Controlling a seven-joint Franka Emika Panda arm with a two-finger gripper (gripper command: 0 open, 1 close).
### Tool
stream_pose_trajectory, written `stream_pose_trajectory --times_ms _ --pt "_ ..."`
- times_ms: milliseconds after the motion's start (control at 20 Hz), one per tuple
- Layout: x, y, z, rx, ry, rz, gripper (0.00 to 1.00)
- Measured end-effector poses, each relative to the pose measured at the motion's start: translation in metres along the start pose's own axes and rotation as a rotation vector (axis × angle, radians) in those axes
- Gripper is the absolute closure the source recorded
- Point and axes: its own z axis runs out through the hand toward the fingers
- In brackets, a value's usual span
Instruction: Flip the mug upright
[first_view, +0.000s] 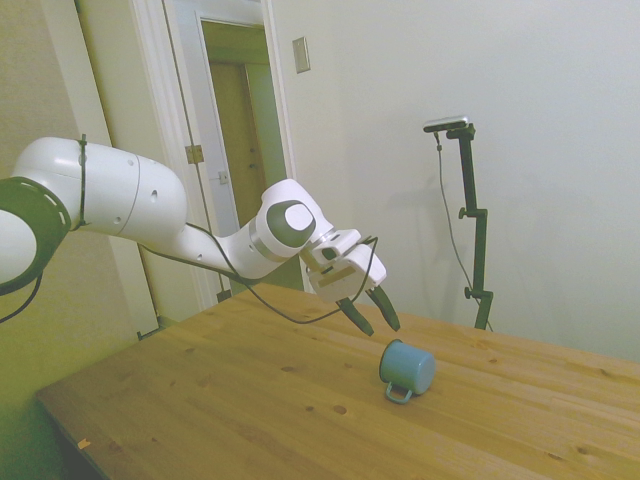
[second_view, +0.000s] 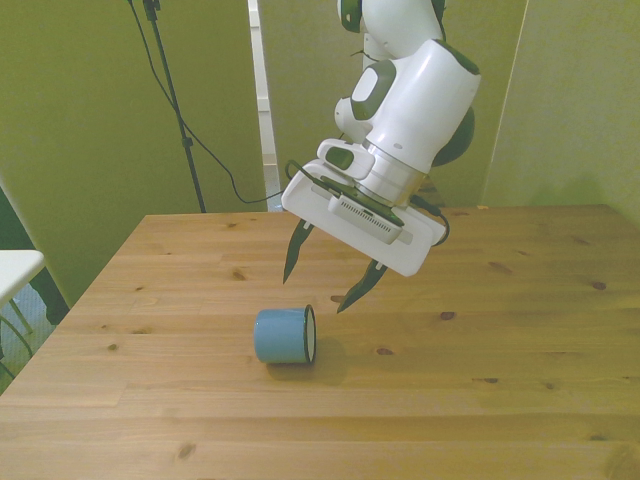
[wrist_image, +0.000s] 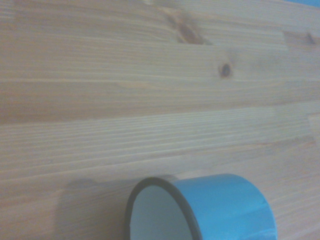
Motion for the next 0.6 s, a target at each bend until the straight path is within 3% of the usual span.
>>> stream_pose_trajectory --times_ms 300,600 --pt "-0.011 -0.006 0.008 -0.107 0.054 -0.028 0.0" --pt "-0.021 -0.016 0.018 -0.152 0.109 -0.026 0.0"
